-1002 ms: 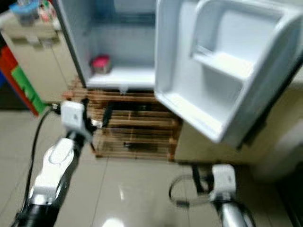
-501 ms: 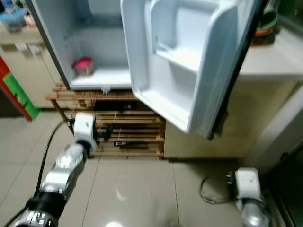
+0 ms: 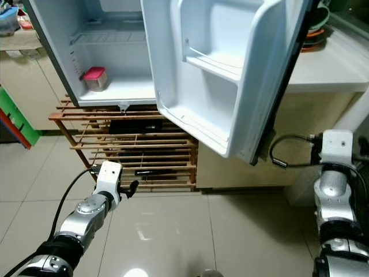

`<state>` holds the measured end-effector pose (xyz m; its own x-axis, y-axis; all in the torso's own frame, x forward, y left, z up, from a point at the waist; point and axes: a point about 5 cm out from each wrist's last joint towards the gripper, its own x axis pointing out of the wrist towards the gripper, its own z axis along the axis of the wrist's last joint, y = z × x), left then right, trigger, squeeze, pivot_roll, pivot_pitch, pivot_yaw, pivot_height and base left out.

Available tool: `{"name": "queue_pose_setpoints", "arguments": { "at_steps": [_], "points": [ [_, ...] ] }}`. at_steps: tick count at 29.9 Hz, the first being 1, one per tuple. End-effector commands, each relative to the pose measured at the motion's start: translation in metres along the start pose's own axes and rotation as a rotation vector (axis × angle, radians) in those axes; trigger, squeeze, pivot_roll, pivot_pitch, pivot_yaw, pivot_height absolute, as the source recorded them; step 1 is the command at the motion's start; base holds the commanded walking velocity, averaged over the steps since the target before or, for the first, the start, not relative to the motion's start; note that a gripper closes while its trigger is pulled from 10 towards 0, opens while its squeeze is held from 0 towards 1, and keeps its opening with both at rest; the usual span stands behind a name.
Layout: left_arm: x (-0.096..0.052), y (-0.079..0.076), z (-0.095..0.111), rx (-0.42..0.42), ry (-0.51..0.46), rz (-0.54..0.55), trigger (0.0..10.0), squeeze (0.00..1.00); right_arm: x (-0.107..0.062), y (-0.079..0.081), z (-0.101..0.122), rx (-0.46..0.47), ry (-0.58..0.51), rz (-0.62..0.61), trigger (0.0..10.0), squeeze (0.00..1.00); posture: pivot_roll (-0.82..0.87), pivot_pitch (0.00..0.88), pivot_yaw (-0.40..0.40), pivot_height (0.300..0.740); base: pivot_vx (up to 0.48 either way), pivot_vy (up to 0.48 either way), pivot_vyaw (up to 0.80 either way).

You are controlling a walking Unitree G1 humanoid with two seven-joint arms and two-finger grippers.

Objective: Restocking fridge

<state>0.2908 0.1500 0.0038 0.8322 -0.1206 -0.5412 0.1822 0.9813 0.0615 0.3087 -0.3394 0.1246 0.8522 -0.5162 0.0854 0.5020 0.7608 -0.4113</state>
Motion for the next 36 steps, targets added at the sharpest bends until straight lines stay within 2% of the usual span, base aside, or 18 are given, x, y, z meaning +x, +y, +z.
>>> {"name": "queue_pose_setpoints", "arguments": {
  "at_steps": [1,2,4,8,12,14,19,20,21,22,25,26,27,28,29,32,33,36],
  "points": [
    [0.002,0.0,0.003,0.043,0.003,-0.012,10.0,0.0,0.003,0.008,0.012,0.04,-0.045,0.026,10.0,0.0,-0.17,0.0,0.046,0.74,0.0,0.0,0.0],
    [0.003,-0.002,-0.006,0.073,0.056,-0.028,10.0,0.0,0.006,0.011,0.024,0.076,-0.095,0.034,10.0,0.0,-0.17,0.0,0.045,0.74,0.0,0.0,0.0],
    [0.003,-0.003,-0.009,0.083,0.077,-0.034,10.0,0.0,0.006,0.012,0.028,0.088,-0.114,0.035,10.0,0.0,-0.17,0.0,0.045,0.74,0.0,0.0,0.0],
    [0.002,-0.011,-0.024,0.143,0.18,-0.103,10.0,0.0,0.005,0.022,0.053,0.183,-0.227,0.099,10.0,0.0,-0.17,0.0,0.04,0.74,0.0,0.0,0.0],
    [0.0,-0.012,-0.036,0.163,0.243,-0.119,10.0,0.0,0.002,0.025,0.059,0.21,-0.257,0.122,10.0,0.0,-0.17,0.0,0.04,0.74,0.0,0.0,0.0],
    [-0.004,-0.009,-0.054,0.179,0.32,-0.108,10.0,0.0,-0.004,0.03,0.062,0.23,-0.279,0.153,10.0,0.0,-0.17,0.0,0.037,0.74,0.0,0.0,0.0],
    [-0.009,-0.003,-0.07,0.192,0.381,-0.082,10.0,0.0,-0.01,0.036,0.066,0.255,-0.293,0.197,10.0,0.0,-0.18,0.0,0.039,0.74,0.0,0.0,0.0],
    [-0.012,-0.001,-0.077,0.194,0.407,-0.067,10.0,0.0,-0.015,0.038,0.069,0.275,-0.3,0.222,10.0,0.0,-0.19,0.0,0.041,0.74,0.0,0.0,0.0],
    [-0.018,-0.001,-0.092,0.185,0.464,-0.048,10.0,0.0,-0.026,0.043,0.078,0.319,-0.326,0.284,10.0,0.0,-0.19,0.0,0.041,0.74,0.0,0.0,0.0],
    [-0.018,-0.001,-0.092,0.185,0.464,-0.048,10.0,0.0,-0.026,0.043,0.078,0.319,-0.326,0.284,10.0,0.0,-0.19,0.0,0.041,0.74,0.0,0.0,0.0],
    [-0.025,-0.004,-0.106,0.194,0.516,-0.046,10.0,0.0,-0.04,0.051,0.087,0.382,-0.344,0.376,10.0,0.0,-0.19,0.0,0.046,0.74,0.0,0.0,0.0],
    [-0.029,-0.004,-0.114,0.201,0.553,-0.042,10.0,0.0,-0.05,0.057,0.093,0.422,-0.355,0.455,10.0,0.0,-0.19,0.0,0.049,0.74,0.0,0.0,0.0],
    [-0.029,-0.004,-0.114,0.201,0.553,-0.042,10.0,0.0,-0.05,0.057,0.093,0.422,-0.355,0.455,10.0,0.0,-0.19,0.0,0.049,0.74,0.0,0.0,0.0],
    [-0.035,-0.002,-0.123,0.186,0.592,-0.017,10.0,0.0,-0.072,0.07,0.103,0.494,-0.366,0.647,10.0,0.0,-0.19,0.0,0.052,0.74,0.0,0.0,0.0],
    [-0.035,-0.002,-0.123,0.186,0.592,-0.017,10.0,0.0,-0.072,0.07,0.103,0.494,-0.366,0.647,10.0,0.0,-0.19,0.0,0.052,0.74,0.0,0.0,0.0],
    [-0.035,-0.009,-0.124,0.201,0.593,-0.029,10.0,0.0,-0.104,0.081,0.112,0.603,-0.329,0.883,10.0,0.0,-0.2,0.0,0.057,0.74,0.0,0.0,0.0],
    [-0.031,-0.015,-0.12,0.215,0.572,-0.044,10.0,0.0,-0.114,0.079,0.105,0.623,-0.277,0.953,10.0,0.0,-0.2,0.0,0.057,0.74,0.0,0.0,0.0],
    [-0.028,-0.018,-0.115,0.222,0.553,-0.05,10.0,0.0,-0.118,0.073,0.091,0.664,-0.193,1.022,10.0,0.0,-0.19,0.0,0.059,0.74,0.0,0.0,0.0]
  ]
}}
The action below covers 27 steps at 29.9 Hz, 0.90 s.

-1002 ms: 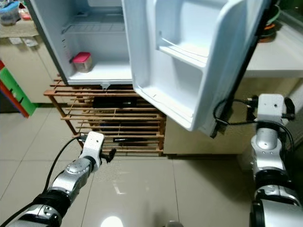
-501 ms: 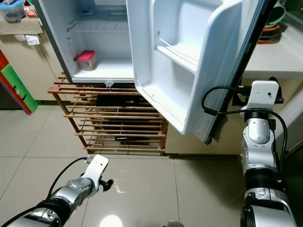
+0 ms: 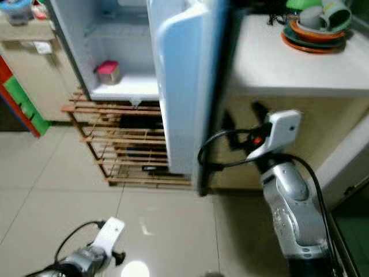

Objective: Restocking fridge

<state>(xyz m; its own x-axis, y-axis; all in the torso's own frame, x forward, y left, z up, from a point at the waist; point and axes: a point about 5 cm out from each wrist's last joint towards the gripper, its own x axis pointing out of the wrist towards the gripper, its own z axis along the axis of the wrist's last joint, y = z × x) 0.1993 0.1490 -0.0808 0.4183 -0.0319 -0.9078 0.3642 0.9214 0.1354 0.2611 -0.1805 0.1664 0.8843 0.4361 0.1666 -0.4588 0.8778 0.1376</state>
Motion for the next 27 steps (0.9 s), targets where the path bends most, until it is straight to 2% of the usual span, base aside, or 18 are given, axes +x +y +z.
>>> {"name": "queue_pose_setpoints", "arguments": {
  "at_steps": [1,5,7,10,12,14,15,16,17,18,19,20,21,23,24,25,26,27],
  "points": [
    [-0.001,0.007,0.005,0.016,-0.012,0.034,10.0,0.0,-0.011,-0.005,-0.001,0.073,0.047,0.041,10.0,0.0,-0.19,0.0,0.06,0.74,0.0,0.0,0.0],
    [-0.001,0.008,0.01,0.025,-0.033,0.044,10.0,0.0,-0.017,-0.004,-0.002,0.132,0.079,0.081,10.0,0.0,-0.19,0.0,0.061,0.74,0.0,0.0,0.0],
    [-0.001,0.006,0.022,0.05,-0.089,0.037,10.0,0.0,-0.024,-0.001,-0.005,0.174,0.121,0.133,10.0,0.0,-0.19,0.0,0.064,0.74,0.0,0.0,0.0],
    [-0.005,-0.005,0.054,0.131,-0.219,0.006,10.0,0.0,-0.025,-0.009,-0.008,0.161,0.137,0.072,10.0,0.0,-0.18,0.0,0.063,0.74,0.0,0.0,0.0],
    [-0.007,-0.013,0.068,0.148,-0.27,-0.021,10.0,0.0,-0.025,-0.014,-0.012,0.142,0.164,0.045,10.0,0.0,-0.18,0.0,0.063,0.74,0.0,0.0,0.0],
    [-0.011,-0.024,0.085,0.161,-0.337,-0.051,10.0,0.0,-0.023,-0.035,-0.019,0.103,0.163,-0.131,10.0,0.0,-0.17,0.0,0.064,0.74,0.0,0.0,0.0],
    [-0.011,-0.024,0.085,0.161,-0.337,-0.051,10.0,0.0,-0.023,-0.035,-0.019,0.103,0.163,-0.131,10.0,0.0,-0.17,0.0,0.064,0.74,0.0,0.0,0.0],
    [-0.012,-0.027,0.093,0.177,-0.365,-0.051,10.0,0.0,-0.022,-0.042,-0.023,0.031,0.175,-0.2,10.0,0.0,-0.17,0.0,0.062,0.74,0.0,0.0,0.0],
    [-0.016,-0.029,0.105,0.198,-0.419,-0.039,10.0,0.0,-0.021,-0.054,-0.027,-0.1,0.206,-0.334,10.0,0.0,-0.17,0.0,0.062,0.74,0.0,0.0,0.0],
    [-0.016,-0.029,0.105,0.198,-0.419,-0.039,10.0,0.0,-0.021,-0.054,-0.027,-0.1,0.206,-0.334,10.0,0.0,-0.17,0.0,0.062,0.74,0.0,0.0,0.0],
    [-0.023,-0.029,0.124,0.184,-0.525,-0.013,10.0,0.0,-0.02,-0.061,-0.027,-0.147,0.185,-0.448,10.0,0.0,-0.17,0.0,0.062,0.74,0.0,0.0,0.0],
    [-0.023,-0.029,0.124,0.184,-0.525,-0.013,10.0,0.0,-0.02,-0.061,-0.027,-0.147,0.185,-0.448,10.0,0.0,-0.17,0.0,0.062,0.74,0.0,0.0,0.0],
    [-0.028,-0.028,0.135,0.168,-0.585,0.003,10.0,0.0,-0.018,-0.061,-0.025,-0.147,0.162,-0.487,10.0,0.0,-0.17,0.0,0.062,0.74,0.0,0.0,0.0],
    [-0.049,0.028,0.145,0.079,-0.844,0.081,10.0,0.0,-0.011,-0.05,-0.02,-0.192,0.102,-0.493,10.0,0.0,-0.16,0.0,0.058,0.74,0.0,0.0,0.0],
    [-0.049,0.028,0.145,0.079,-0.844,0.081,10.0,0.0,-0.011,-0.05,-0.02,-0.192,0.102,-0.493,10.0,0.0,-0.16,0.0,0.058,0.74,0.0,0.0,0.0],
    [-0.073,0.058,0.156,0.038,-1.018,0.142,10.0,0.0,-0.006,-0.041,-0.018,-0.205,0.064,-0.483,10.0,0.0,-0.15,0.0,0.057,0.74,0.0,0.0,0.0],
    [-0.085,0.064,0.164,0.01,-1.083,0.171,10.0,0.0,-0.005,-0.039,-0.02,-0.201,0.054,-0.493,10.0,0.0,-0.14,0.0,0.055,0.74,0.0,0.0,0.0],
    [-0.085,0.064,0.164,0.01,-1.083,0.171,10.0,0.0,-0.005,-0.039,-0.02,-0.201,0.054,-0.493,10.0,0.0,-0.14,0.0,0.055,0.74,0.0,0.0,0.0]
  ]
}}
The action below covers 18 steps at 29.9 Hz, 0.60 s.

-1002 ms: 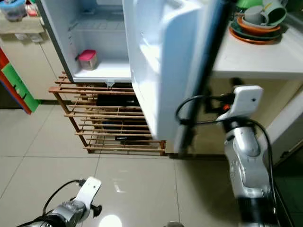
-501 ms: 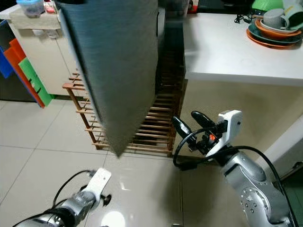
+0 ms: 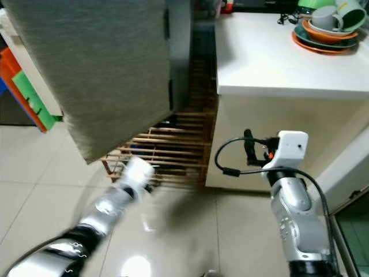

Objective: Restocking fridge

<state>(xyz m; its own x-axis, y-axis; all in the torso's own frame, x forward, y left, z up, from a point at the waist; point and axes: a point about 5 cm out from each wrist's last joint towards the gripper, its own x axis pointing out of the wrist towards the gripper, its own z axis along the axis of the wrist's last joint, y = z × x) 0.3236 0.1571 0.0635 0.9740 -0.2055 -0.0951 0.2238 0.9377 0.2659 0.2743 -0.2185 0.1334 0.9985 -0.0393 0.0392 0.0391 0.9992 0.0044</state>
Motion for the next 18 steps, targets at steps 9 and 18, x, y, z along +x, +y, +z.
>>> {"name": "queue_pose_setpoints", "arguments": {
  "at_steps": [9,18],
  "points": [
    [-0.014,0.031,0.052,-0.241,-0.204,0.248,10.0,0.0,0.006,0.008,-0.01,0.001,-0.033,-0.081,10.0,0.0,-0.1,0.0,0.037,0.74,0.0,0.0,0.0],
    [-0.02,0.029,0.061,-0.254,-0.203,0.25,10.0,0.0,0.009,0.013,-0.014,0.002,-0.032,-0.049,10.0,0.0,-0.08,0.0,0.022,0.74,0.0,0.133,0.0]
  ]
}}
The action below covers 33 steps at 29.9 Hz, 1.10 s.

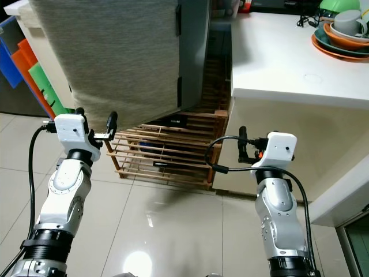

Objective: Restocking fridge

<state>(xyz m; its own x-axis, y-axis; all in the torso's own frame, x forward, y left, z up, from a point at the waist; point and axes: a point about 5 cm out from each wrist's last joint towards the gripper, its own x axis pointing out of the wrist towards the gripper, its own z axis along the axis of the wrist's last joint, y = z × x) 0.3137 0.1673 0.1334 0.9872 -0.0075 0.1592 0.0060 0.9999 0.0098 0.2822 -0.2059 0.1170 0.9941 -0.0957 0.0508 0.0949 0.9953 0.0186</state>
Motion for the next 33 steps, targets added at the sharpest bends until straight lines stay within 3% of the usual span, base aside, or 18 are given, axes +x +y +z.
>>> {"name": "queue_pose_setpoints", "arguments": {
  "at_steps": [1,8,10,21,33],
  "points": [
    [-0.001,0.004,-0.001,0.002,0.019,0.018,10.0,0.0,0.003,0.001,0.003,-0.009,-0.02,0.008,10.0,0.0,-0.08,0.0,0.022,0.74,0.0,0.48,0.0],
    [0.002,0.004,0.004,0.004,0.024,0.017,10.0,0.0,0.003,0.008,0.004,0.023,-0.036,0.072,10.0,0.0,-0.1,0.0,0.029,0.74,0.0,0.48,0.0],
    [0.003,-0.001,0.007,0.047,0.011,-0.006,10.0,0.0,0.003,0.011,0.005,0.03,-0.041,0.097,10.0,0.0,-0.1,0.0,0.03,0.74,0.0,0.416,0.0],
    [0.01,-0.007,0.014,0.036,0.004,-0.027,10.0,0.0,0.005,0.011,0.003,-0.001,-0.037,0.115,10.0,0.0,-0.11,0.0,0.036,0.74,0.0,0.0,0.19],
    [0.008,-0.008,0.014,0.009,0.003,-0.015,10.0,0.0,0.011,0.016,0.0,-0.009,-0.011,0.148,10.0,0.0,-0.11,0.0,0.036,0.74,0.391,0.0,0.16]
  ]
}}
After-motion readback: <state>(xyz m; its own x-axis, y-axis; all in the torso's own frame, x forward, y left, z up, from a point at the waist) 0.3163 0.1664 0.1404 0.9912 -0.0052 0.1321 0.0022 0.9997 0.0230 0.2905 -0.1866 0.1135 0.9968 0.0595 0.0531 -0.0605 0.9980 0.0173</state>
